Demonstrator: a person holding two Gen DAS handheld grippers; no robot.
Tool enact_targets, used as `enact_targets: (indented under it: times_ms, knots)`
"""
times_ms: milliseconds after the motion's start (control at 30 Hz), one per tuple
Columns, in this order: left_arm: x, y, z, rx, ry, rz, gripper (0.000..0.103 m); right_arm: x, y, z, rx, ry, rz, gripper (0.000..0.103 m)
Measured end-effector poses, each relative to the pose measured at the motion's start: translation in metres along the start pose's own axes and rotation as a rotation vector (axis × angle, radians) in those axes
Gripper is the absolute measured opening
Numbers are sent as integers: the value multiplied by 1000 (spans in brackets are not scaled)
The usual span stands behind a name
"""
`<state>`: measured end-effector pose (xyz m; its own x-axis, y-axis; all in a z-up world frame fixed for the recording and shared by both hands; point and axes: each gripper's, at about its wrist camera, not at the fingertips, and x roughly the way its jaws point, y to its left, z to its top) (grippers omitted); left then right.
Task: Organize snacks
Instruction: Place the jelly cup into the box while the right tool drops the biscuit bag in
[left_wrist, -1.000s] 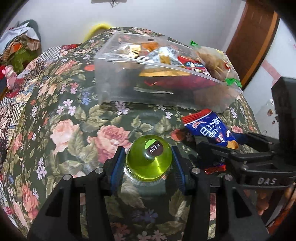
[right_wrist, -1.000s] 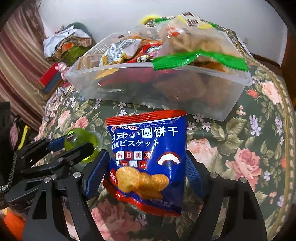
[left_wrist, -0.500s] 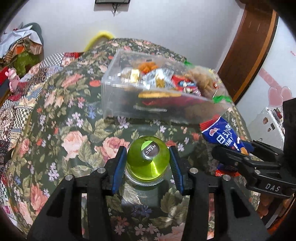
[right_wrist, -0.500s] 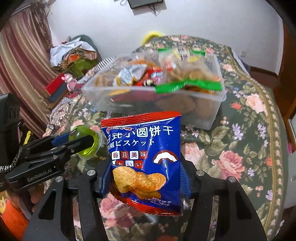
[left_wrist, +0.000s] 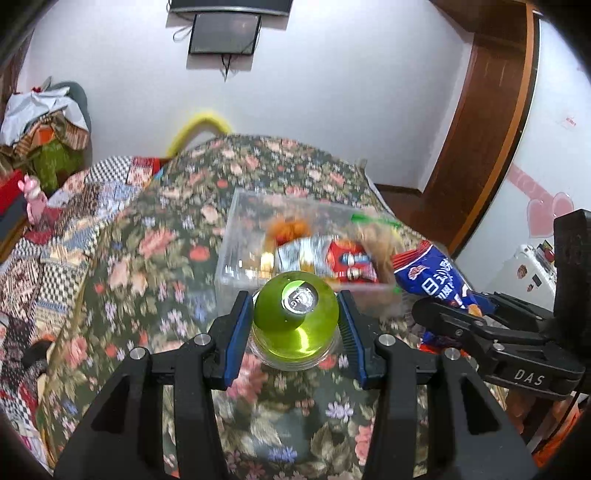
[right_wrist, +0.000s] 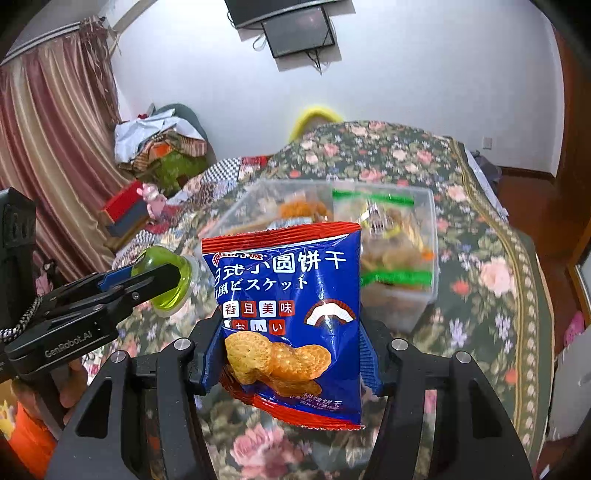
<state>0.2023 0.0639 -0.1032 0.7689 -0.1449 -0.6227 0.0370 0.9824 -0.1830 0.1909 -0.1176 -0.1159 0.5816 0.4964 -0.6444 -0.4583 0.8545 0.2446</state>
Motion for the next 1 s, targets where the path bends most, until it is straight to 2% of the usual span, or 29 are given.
enact_targets:
  times_ms: [233,600,767,867,1000]
  knots:
    - [11,2,19,0,-18,4,46,19,0,21,3,-11,10,55]
    - [63,12,41,11,14,47,46,61,-5,50,11,16,20,55]
    - [91,19,51,-15,53,49,46,75,-10,58,9,31,-10,57]
    - [105,24,52,-48,89,51,46,81,-12,59,15,71,10,59]
    - [104,30,50,-94,103,7,51,78,-6,54,-9,92,5,60]
